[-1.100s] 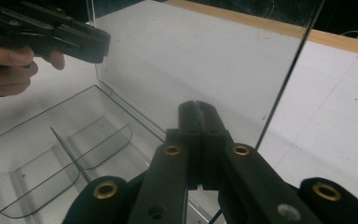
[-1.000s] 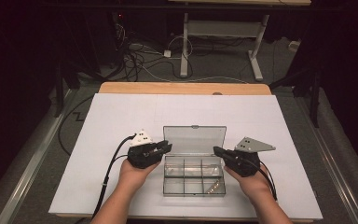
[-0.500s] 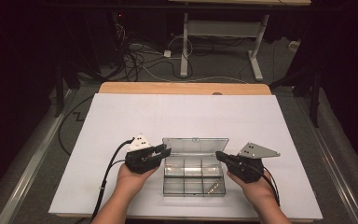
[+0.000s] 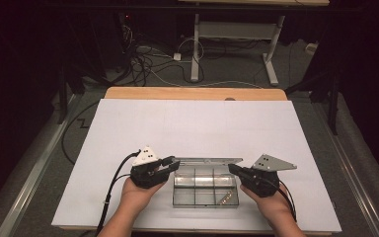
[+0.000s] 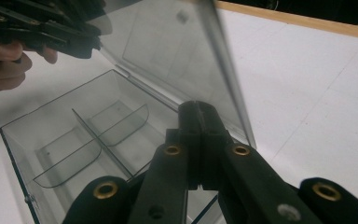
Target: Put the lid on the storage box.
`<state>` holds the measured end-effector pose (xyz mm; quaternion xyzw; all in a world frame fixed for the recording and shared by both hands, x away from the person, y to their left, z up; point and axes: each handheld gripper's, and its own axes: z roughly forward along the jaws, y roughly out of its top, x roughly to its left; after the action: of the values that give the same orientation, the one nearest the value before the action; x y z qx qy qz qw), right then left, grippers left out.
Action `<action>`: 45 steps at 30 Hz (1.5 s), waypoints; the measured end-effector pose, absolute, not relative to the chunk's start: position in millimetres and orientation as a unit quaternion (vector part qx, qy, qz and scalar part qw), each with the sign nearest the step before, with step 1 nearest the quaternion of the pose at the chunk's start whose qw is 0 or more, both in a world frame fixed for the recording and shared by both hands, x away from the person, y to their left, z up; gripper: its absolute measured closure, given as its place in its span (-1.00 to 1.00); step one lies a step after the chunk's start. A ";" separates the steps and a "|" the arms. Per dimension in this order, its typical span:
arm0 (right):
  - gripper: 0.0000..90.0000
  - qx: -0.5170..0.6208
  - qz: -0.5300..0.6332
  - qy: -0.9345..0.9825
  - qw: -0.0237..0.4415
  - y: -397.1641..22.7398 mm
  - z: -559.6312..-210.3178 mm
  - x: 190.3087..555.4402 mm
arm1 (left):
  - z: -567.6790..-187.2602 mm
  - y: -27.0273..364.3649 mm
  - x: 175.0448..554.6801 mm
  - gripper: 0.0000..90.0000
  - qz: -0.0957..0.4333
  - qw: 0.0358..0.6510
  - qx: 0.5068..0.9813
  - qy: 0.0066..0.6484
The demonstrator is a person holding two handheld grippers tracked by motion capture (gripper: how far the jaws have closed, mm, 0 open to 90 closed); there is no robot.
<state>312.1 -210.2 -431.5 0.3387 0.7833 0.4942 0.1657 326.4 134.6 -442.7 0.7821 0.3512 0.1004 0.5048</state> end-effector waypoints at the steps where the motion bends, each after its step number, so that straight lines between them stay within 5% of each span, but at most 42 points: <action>1: 1.00 0.341 0.494 0.782 0.166 -210.5 -431.6 311.7 | -443.3 134.4 325.6 0.46 0.101 0.504 0.783 0.351; 23: 1.00 0.341 0.484 0.789 0.164 -215.7 -437.8 302.2 | -448.0 158.0 294.1 0.46 0.086 0.472 0.804 0.352; 27: 1.00 0.343 0.483 0.789 0.164 -219.0 -439.2 298.9 | -451.8 155.0 286.4 0.94 0.052 0.476 0.809 0.342; 45: 1.00 0.351 0.469 0.794 0.161 -229.9 -446.6 286.8 | -451.2 137.5 284.2 0.94 0.040 0.498 0.807 0.315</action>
<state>286.8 -229.9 -446.6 0.3507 0.7944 0.4691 0.1609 284.2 137.5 -451.2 0.8065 0.3153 0.0404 0.4984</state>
